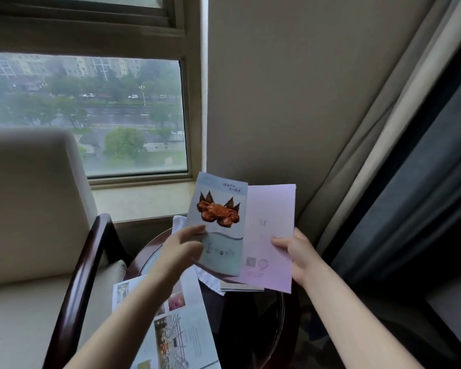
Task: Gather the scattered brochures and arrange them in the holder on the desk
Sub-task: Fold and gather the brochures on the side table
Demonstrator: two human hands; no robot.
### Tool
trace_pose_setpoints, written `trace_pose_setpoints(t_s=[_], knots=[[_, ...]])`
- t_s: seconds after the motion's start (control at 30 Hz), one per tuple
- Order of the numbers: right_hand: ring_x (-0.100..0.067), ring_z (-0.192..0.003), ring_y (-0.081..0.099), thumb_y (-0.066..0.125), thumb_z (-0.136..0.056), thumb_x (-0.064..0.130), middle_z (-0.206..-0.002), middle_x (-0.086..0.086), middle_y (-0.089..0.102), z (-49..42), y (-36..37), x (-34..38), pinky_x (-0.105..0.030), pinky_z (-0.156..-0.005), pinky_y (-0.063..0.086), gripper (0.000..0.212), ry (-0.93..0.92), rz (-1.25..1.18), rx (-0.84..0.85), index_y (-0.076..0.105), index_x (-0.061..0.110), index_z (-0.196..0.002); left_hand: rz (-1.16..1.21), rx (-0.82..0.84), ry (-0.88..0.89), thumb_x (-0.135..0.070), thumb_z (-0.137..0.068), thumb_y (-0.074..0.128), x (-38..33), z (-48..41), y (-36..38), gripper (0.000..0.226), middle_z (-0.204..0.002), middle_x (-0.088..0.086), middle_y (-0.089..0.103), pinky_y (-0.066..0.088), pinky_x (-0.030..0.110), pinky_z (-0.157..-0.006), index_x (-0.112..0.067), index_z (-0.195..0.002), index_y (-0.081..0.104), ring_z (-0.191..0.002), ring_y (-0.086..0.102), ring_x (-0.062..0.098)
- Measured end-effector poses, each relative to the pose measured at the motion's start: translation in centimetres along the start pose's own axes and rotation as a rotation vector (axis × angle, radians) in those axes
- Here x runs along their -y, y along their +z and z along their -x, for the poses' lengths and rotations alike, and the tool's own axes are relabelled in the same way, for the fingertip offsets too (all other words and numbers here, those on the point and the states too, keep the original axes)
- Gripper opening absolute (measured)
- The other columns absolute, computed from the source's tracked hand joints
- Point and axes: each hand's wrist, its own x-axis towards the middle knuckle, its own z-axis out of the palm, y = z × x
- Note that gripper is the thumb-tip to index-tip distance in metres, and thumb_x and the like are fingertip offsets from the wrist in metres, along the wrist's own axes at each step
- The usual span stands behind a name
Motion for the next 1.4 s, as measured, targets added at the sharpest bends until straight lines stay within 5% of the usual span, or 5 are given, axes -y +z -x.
trace_pose_setpoints(t_s=[0.33,0.6,0.9,1.17,1.4], knots=[[-0.027,-0.084,0.064,0.046,-0.091,-0.011,-0.097,-0.01,0.066,0.3,1.5,-0.5,-0.033,-0.067,0.051,0.028,-0.008,0.058,0.007,0.055,0.011,-0.106,-0.426,-0.352,0.408,0.006,-0.08,0.045,-0.7,0.4,0.2,0.074,-0.096,-0.004,0.064,0.043,0.033,-0.072,-0.029,-0.144,0.035,-0.09,0.059,0.023],[-0.024,-0.079,0.067,0.035,-0.097,0.0,-0.093,-0.013,0.07,0.7,3.1,-0.9,-0.033,-0.067,0.055,0.03,-0.051,-0.172,0.083,0.06,0.013,-0.105,-0.837,-0.035,0.784,-0.018,-0.073,0.056,-0.1,2.6,6.1,0.054,-0.136,-0.003,0.057,0.045,0.035,-0.097,-0.02,-0.127,0.058,-0.121,0.053,0.021],[-0.024,-0.087,0.07,0.042,-0.099,0.008,-0.1,-0.007,0.074,1.0,-1.0,-0.4,-0.038,-0.073,0.054,0.027,-0.094,-0.167,0.133,0.062,0.022,-0.111,0.037,-0.695,0.284,0.001,-0.077,0.066,1.1,-0.6,0.8,0.062,-0.122,0.004,0.057,0.046,0.019,-0.083,-0.021,-0.132,0.047,-0.09,0.058,0.005],[-0.021,-0.088,0.072,0.046,-0.095,0.007,-0.108,-0.009,0.073,1.0,-1.1,0.0,-0.034,-0.074,0.059,0.031,-0.081,-0.13,0.338,0.06,0.017,-0.121,0.314,0.611,-0.309,-0.07,-0.069,0.062,2.3,-0.3,1.5,0.071,-0.127,0.011,0.064,0.05,0.053,-0.096,-0.031,-0.128,0.058,-0.116,0.062,0.032],[-0.027,-0.09,0.071,0.055,-0.082,0.015,-0.108,-0.014,0.071,0.8,-1.4,-0.2,-0.041,-0.079,0.059,0.042,0.022,-0.28,0.447,0.061,0.018,-0.124,0.564,0.596,-0.303,-0.064,-0.075,0.055,2.8,0.0,4.6,0.061,-0.113,0.012,0.071,0.057,0.037,-0.078,-0.022,-0.115,0.07,-0.103,0.069,0.027]])
